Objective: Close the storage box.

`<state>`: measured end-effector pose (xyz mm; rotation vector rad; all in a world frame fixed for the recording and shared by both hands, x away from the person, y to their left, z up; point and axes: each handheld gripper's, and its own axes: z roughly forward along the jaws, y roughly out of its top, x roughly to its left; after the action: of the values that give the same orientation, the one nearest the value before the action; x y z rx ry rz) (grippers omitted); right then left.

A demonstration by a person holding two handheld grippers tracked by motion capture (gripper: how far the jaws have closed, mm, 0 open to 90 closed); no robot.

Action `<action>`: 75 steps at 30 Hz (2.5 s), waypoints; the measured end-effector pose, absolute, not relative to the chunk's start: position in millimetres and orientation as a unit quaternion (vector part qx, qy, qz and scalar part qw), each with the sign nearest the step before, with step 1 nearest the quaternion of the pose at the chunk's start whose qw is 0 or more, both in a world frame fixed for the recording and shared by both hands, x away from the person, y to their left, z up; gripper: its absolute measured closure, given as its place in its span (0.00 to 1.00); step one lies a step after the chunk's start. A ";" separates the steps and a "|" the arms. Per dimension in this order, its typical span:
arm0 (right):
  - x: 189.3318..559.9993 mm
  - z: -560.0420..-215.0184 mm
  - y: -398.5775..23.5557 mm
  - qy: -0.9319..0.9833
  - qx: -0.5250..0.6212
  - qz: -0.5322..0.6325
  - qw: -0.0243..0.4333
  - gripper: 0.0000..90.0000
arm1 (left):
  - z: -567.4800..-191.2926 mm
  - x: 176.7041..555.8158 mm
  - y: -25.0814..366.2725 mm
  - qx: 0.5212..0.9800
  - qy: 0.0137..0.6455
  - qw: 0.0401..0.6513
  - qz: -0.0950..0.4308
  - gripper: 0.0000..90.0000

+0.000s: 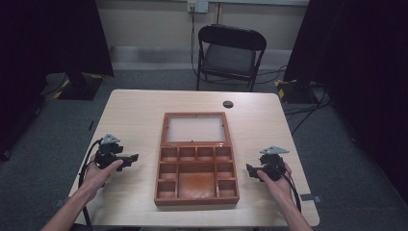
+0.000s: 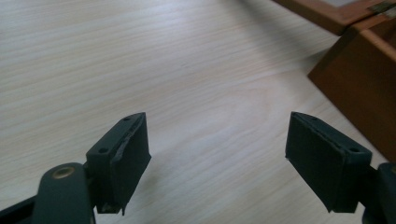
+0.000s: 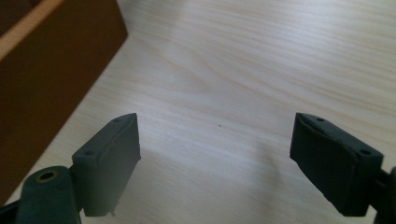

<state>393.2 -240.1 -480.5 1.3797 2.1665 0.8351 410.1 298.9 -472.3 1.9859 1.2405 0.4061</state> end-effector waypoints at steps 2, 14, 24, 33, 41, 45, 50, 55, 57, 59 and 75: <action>393.2 -477.7 -238.6 0.785 0.494 0.307 0.215 0.18 | -469.1 410.2 295.9 0.776 0.481 0.376 0.157 0.24; 405.9 -451.8 -237.0 0.770 0.480 0.364 0.210 0.19 | -443.6 413.4 272.7 0.778 0.457 0.398 0.168 0.24; 440.5 -433.4 -217.5 0.775 0.461 0.383 0.202 0.18 | -430.5 448.8 249.4 0.787 0.443 0.390 0.178 0.24; 487.1 -426.6 -190.9 0.778 0.457 0.398 0.164 0.23 | -439.2 483.9 226.3 0.781 0.456 0.398 0.153 0.24; 499.2 -448.7 -173.9 0.790 0.463 0.383 0.127 0.22 | -454.3 485.4 216.8 0.792 0.458 0.381 0.134 0.23; 499.4 -451.8 -169.5 0.791 0.463 0.381 0.122 0.22 | -454.7 483.8 216.7 0.794 0.455 0.383 0.126 0.22; 502.7 -456.1 -170.9 0.790 0.469 0.374 0.125 0.26 | -460.6 485.6 214.5 0.784 0.470 0.388 0.116 0.22; 509.5 -462.7 -170.3 0.784 0.478 0.379 0.118 0.24 | -463.5 492.4 214.6 0.777 0.485 0.389 0.100 0.19; 514.1 -465.6 -169.2 0.781 0.482 0.382 0.106 0.20 | -464.1 494.6 212.5 0.779 0.483 0.385 0.104 0.19; 519.8 -470.0 -168.9 0.769 0.501 0.388 0.078 0.16 | -467.5 497.4 210.2 0.774 0.490 0.389 0.098 0.18; 533.0 -482.9 -157.0 0.749 0.517 0.414 -0.014 0.15 | -473.3 505.8 210.9 0.770 0.493 0.400 0.065 0.15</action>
<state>533.0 -157.0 -482.9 1.6394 2.3742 1.3118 505.8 210.9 -473.3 1.9466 1.2481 0.1652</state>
